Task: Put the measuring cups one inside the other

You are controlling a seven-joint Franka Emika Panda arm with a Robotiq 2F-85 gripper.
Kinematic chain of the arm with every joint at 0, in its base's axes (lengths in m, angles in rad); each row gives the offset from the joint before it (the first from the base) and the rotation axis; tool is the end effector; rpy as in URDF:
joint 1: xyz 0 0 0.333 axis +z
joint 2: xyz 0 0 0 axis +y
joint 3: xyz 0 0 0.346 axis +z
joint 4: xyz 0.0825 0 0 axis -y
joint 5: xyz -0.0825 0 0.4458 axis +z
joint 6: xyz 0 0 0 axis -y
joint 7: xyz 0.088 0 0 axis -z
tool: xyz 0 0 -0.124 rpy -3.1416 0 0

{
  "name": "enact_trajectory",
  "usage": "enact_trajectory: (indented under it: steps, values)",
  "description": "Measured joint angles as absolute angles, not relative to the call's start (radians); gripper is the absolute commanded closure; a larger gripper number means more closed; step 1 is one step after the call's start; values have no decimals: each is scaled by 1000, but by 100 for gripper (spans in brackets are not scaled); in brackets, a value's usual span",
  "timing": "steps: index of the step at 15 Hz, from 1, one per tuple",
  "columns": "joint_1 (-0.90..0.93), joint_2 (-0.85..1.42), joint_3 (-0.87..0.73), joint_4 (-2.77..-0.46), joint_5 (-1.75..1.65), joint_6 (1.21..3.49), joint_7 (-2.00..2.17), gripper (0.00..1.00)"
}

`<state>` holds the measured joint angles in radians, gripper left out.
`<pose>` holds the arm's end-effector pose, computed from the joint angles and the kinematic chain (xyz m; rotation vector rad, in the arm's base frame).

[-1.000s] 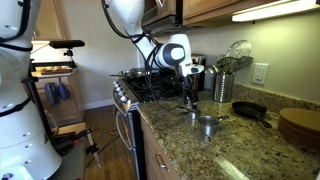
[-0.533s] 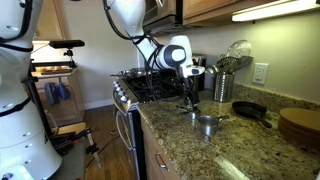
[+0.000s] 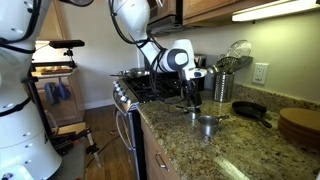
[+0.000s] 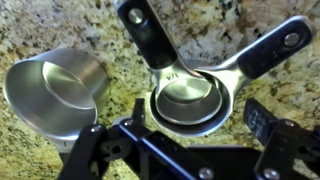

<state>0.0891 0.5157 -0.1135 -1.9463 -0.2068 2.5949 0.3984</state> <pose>0.6905 -0.0126 0.1890 2.9651 -0.3493 0.2422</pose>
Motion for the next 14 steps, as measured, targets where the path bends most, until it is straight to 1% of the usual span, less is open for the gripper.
enact_trajectory:
  steps: [11, 12, 13, 14]
  values:
    - [92, 564, -124, -1904, -200, 2605, 415, 0]
    - [92, 564, -124, -1904, -198, 2605, 415, 8]
    - [92, 565, -125, -1904, -197, 2605, 415, 26]
    - [92, 565, -125, -1904, -196, 2605, 415, 33]
